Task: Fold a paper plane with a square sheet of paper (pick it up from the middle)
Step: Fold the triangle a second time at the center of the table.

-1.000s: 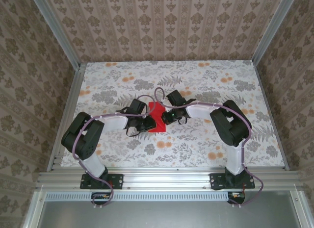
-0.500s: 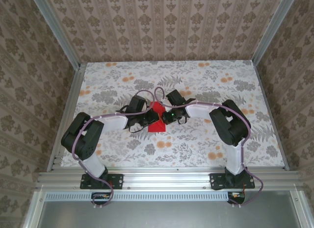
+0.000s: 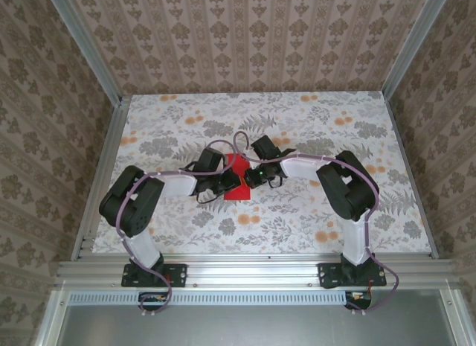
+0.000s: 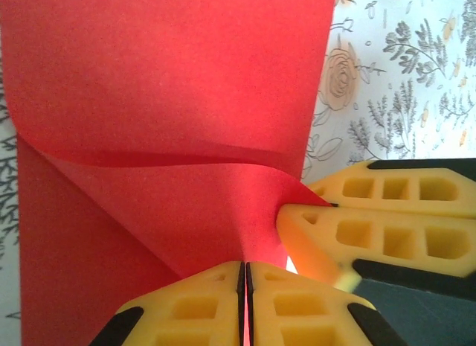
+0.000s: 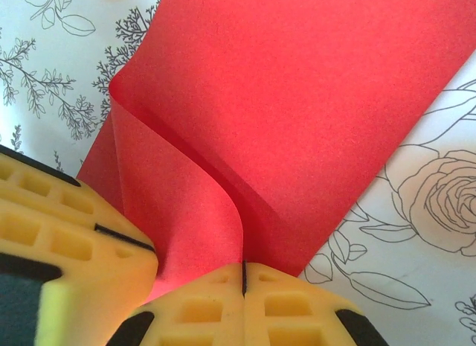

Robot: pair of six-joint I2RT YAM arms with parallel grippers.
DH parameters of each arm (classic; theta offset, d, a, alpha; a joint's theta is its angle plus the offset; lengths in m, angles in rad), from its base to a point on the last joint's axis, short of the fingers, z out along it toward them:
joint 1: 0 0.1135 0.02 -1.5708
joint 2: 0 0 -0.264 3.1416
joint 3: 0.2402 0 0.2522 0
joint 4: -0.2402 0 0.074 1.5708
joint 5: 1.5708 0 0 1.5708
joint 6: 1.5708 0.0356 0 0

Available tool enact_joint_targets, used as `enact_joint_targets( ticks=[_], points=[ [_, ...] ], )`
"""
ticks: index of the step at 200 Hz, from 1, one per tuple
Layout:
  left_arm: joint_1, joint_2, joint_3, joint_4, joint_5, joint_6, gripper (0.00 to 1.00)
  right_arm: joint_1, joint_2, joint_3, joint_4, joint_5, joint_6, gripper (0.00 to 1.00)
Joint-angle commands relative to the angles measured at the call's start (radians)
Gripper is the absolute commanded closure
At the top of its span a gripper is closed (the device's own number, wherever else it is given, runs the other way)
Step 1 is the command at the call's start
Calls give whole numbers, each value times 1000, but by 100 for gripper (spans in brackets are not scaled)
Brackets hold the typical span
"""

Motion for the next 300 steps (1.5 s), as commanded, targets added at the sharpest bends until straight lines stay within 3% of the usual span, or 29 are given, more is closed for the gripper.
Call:
enact_joint_targets(
  ticks=[1,76,118,151,215,300],
  points=[
    [-2,22,16,-6,-19,6,88,-4,43,12,-54,8,6,94],
    [-8,39,21,-26,-35,14,88,-4,51,27,-79,5,15,92],
    [-16,39,26,-115,-80,31,89,-20,-36,23,-61,-45,99,75],
    [-23,51,31,-168,-101,24,91,-33,-148,-11,-59,-64,186,71],
    [-31,76,64,-238,-123,-18,91,21,-227,-164,-23,-126,371,90],
    [-34,98,80,-263,-121,-38,92,59,-118,-126,14,-136,421,94]
  ],
)
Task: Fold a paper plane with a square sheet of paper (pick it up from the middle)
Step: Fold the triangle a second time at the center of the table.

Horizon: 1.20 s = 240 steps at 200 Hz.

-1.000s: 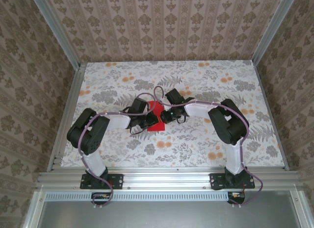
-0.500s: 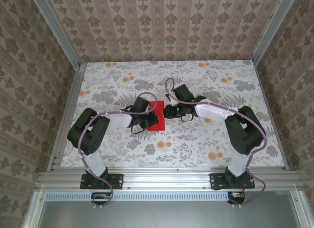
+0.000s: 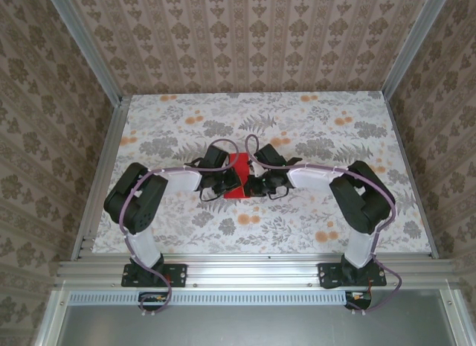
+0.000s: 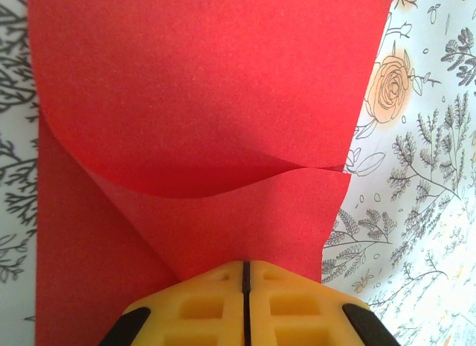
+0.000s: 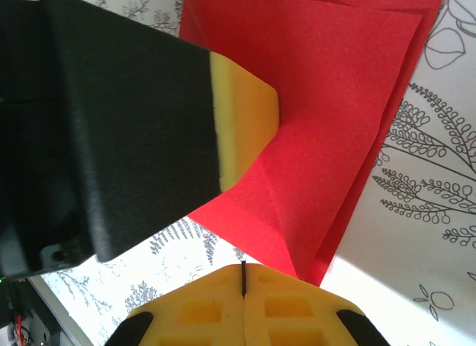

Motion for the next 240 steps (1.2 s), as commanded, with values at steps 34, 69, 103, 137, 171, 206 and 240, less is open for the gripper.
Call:
enact_joint_targets(
  ticks=[34,69,103,137,171,206,240],
  points=[
    [-8,60,-5,-118,-45,-12,92,8,70,50,-24,30,7,95],
    [-9,63,-6,-118,-43,-9,92,8,75,53,-55,82,0,95],
    [-9,65,-4,-119,-39,-2,92,6,80,47,-61,111,5,95],
    [-9,68,-6,-118,-38,2,92,2,87,35,-58,119,1,95],
    [-9,70,-3,-116,-37,3,92,0,86,25,-61,70,3,95],
    [-9,68,-2,-116,-35,8,92,-12,25,41,-39,-18,45,93],
    [-9,65,-4,-116,-37,8,92,-21,23,79,-44,-26,68,92]
  ],
)
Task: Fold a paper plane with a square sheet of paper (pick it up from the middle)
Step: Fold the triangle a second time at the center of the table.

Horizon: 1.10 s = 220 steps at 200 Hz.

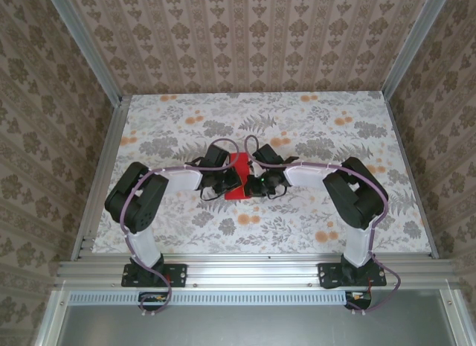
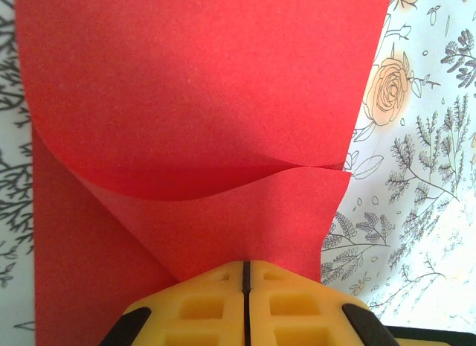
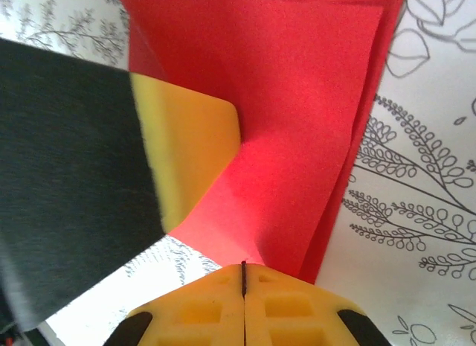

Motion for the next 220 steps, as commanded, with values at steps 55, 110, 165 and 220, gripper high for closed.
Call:
enact_joint_targets(
  ticks=[55,110,165,220],
  points=[
    [-8,59,-17,-104,-38,15,92,-18,28,33,-27,-40,43,92],
    [-8,62,-15,-110,-41,12,92,-35,61,23,-58,-26,30,92],
    [-8,65,-10,-115,-44,12,92,-42,68,8,-72,-34,19,92],
    [-9,65,-12,-111,-43,14,92,-44,63,4,-39,-129,35,90]
  ],
)
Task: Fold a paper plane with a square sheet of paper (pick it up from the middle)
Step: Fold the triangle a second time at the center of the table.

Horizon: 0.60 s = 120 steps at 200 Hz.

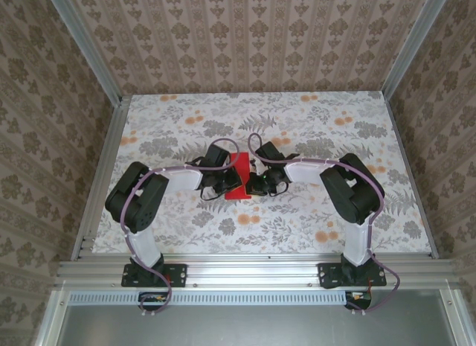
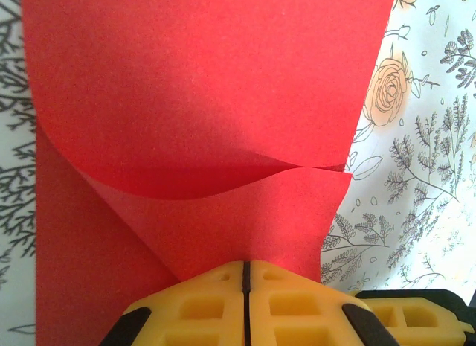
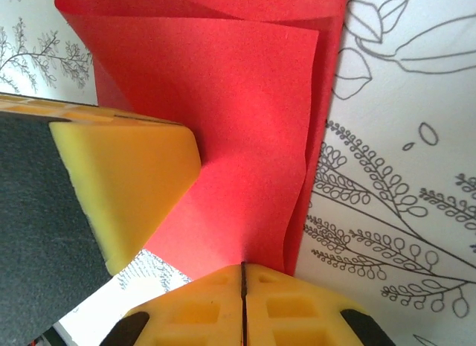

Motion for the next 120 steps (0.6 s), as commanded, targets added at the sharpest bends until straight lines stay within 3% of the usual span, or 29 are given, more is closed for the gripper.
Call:
enact_joint_targets(
  ticks=[1,120],
  points=[
    [-9,62,-17,-108,-45,14,92,-3,9,-17,-25,-66,15,90],
    [-10,70,-15,-108,-49,14,92,-5,11,-15,-192,56,-63,90]
  ],
)
